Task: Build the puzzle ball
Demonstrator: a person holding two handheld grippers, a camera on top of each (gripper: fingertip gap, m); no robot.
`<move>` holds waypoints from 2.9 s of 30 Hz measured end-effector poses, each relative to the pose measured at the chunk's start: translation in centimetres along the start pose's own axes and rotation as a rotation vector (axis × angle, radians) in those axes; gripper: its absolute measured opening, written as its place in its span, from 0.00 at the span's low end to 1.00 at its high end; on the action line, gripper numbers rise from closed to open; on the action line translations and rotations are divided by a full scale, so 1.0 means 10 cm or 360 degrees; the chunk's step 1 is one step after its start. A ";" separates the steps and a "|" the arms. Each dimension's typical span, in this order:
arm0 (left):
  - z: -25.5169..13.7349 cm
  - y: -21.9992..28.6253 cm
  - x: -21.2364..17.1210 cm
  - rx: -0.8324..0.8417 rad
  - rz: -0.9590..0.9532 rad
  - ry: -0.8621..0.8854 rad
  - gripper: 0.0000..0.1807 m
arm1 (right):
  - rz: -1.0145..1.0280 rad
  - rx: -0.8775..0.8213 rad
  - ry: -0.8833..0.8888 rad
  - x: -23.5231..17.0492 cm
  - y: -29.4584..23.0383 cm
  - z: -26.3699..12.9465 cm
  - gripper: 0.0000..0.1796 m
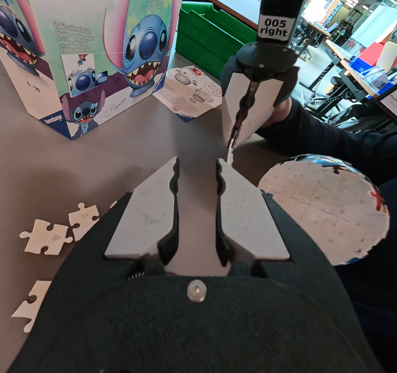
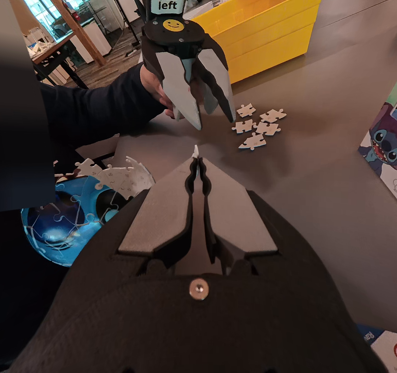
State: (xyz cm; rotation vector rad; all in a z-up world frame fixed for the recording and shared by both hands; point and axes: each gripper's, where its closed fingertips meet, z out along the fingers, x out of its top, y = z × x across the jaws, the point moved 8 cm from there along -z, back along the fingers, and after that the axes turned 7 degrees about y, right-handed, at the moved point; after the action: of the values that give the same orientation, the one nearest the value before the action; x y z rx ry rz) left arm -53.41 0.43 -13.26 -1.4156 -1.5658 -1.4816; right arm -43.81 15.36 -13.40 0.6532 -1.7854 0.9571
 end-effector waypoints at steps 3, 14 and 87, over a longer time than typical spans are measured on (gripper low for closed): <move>0.03 0.01 -0.03 0.0013 0.0021 -0.0041 0.17 | -0.0009 0.0002 -0.0021 0.00 -0.03 -0.01 0.00; 0.07 0.07 -0.06 -0.0017 0.0044 -0.0085 0.16 | -0.0042 -0.0009 -0.0090 0.02 -0.13 -0.03 0.00; -0.20 0.60 -0.22 -0.0041 0.0231 -0.0233 0.27 | 0.0121 0.0023 -0.0413 0.00 -0.41 0.02 0.00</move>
State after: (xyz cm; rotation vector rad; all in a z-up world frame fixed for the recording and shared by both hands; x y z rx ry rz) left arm -47.74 -3.14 -12.63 -1.6480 -1.4985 -1.3438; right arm -40.75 12.91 -12.10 0.7508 -2.0452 0.9719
